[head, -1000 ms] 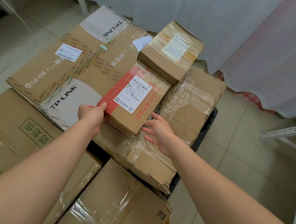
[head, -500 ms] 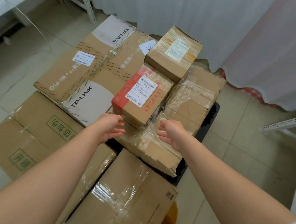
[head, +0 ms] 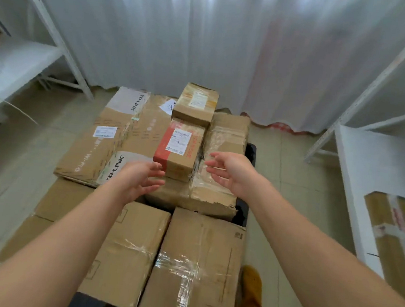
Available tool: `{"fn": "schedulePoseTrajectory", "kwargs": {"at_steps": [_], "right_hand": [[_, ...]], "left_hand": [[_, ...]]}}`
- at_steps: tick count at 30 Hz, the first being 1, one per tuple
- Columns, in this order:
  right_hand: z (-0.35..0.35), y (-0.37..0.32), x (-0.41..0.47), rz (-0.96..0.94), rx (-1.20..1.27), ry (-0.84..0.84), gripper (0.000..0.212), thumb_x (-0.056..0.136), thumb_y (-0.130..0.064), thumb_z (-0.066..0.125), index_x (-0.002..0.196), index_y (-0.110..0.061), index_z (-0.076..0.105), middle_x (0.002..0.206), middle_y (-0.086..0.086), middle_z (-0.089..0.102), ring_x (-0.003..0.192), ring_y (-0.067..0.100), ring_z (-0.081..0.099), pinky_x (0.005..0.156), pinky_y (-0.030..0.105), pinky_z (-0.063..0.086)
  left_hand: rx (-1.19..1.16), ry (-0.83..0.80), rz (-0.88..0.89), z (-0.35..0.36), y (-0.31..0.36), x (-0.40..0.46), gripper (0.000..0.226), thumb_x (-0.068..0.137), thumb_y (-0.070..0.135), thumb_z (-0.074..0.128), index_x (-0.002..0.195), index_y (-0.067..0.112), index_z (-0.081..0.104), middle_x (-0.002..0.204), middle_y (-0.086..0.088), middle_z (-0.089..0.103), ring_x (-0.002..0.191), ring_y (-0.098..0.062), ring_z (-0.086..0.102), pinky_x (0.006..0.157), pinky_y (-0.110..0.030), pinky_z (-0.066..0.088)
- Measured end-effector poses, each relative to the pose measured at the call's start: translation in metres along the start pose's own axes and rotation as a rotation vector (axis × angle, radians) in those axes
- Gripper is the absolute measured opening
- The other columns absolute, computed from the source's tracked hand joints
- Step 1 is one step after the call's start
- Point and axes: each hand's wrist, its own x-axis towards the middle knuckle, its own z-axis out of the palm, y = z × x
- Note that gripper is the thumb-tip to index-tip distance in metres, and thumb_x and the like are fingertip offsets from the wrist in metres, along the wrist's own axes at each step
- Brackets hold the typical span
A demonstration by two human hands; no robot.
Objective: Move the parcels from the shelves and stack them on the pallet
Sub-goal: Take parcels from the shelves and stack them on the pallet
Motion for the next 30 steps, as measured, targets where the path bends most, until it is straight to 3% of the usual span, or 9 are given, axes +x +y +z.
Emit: {"fn": "schedulePoseTrajectory", "kwargs": {"at_steps": [5,10,17,22,25,30], "right_hand": [[-0.007,0.006,-0.11,-0.068,0.064,0.032,0.025,0.099,-0.01,0.048,0.117,-0.01,0.064,0.084,0.005,0.068,0.093,0.021,0.066,0.095,0.036,0.053],[-0.036,0.015,-0.197,-0.139,0.058,0.115,0.024,0.1,-0.009,0.043,0.112,-0.012,0.063,0.054,-0.002,0.055,0.083,0.016,0.065,0.092,0.033,0.052],[-0.074,0.044,-0.295,-0.209,0.117,0.189,0.028,0.101,-0.011,0.042,0.119,-0.01,0.063,0.069,0.0,0.05,0.08,0.015,0.065,0.08,0.027,0.054],[-0.128,0.102,-0.378,-0.243,0.165,0.207,0.024,0.099,-0.009,0.042,0.109,-0.013,0.064,0.059,-0.001,0.047,0.081,0.017,0.065,0.079,0.029,0.051],[-0.173,0.146,-0.428,-0.223,0.184,0.332,0.025,0.1,-0.01,0.042,0.104,-0.015,0.066,0.056,-0.001,0.044,0.079,0.016,0.066,0.076,0.028,0.051],[-0.22,0.203,-0.511,-0.22,0.32,0.537,0.025,0.098,-0.007,0.041,0.099,-0.014,0.065,0.056,-0.002,0.048,0.067,0.012,0.06,0.067,0.023,0.047]], "left_hand": [[0.028,-0.136,0.055,0.003,0.019,-0.093,0.016,0.101,0.016,0.049,0.108,0.008,0.061,0.093,-0.01,0.069,0.082,-0.024,0.067,0.065,-0.031,0.052],[0.057,-0.239,0.114,0.023,0.027,-0.169,0.017,0.102,0.014,0.048,0.112,0.006,0.059,0.096,-0.012,0.068,0.082,-0.024,0.066,0.073,-0.033,0.056],[0.111,-0.307,0.218,0.039,0.016,-0.264,0.021,0.102,0.013,0.047,0.117,0.004,0.059,0.1,-0.013,0.068,0.084,-0.026,0.066,0.079,-0.036,0.054],[0.162,-0.324,0.201,0.085,-0.024,-0.335,0.025,0.101,0.013,0.048,0.121,0.005,0.06,0.102,-0.011,0.069,0.088,-0.024,0.066,0.072,-0.034,0.054],[0.233,-0.434,0.215,0.127,-0.064,-0.387,0.019,0.102,0.014,0.047,0.113,0.007,0.061,0.098,-0.009,0.068,0.087,-0.023,0.065,0.081,-0.034,0.052],[0.41,-0.628,0.205,0.174,-0.123,-0.462,0.021,0.102,0.019,0.048,0.115,0.01,0.061,0.093,-0.006,0.069,0.076,-0.021,0.067,0.06,-0.027,0.057]]}}
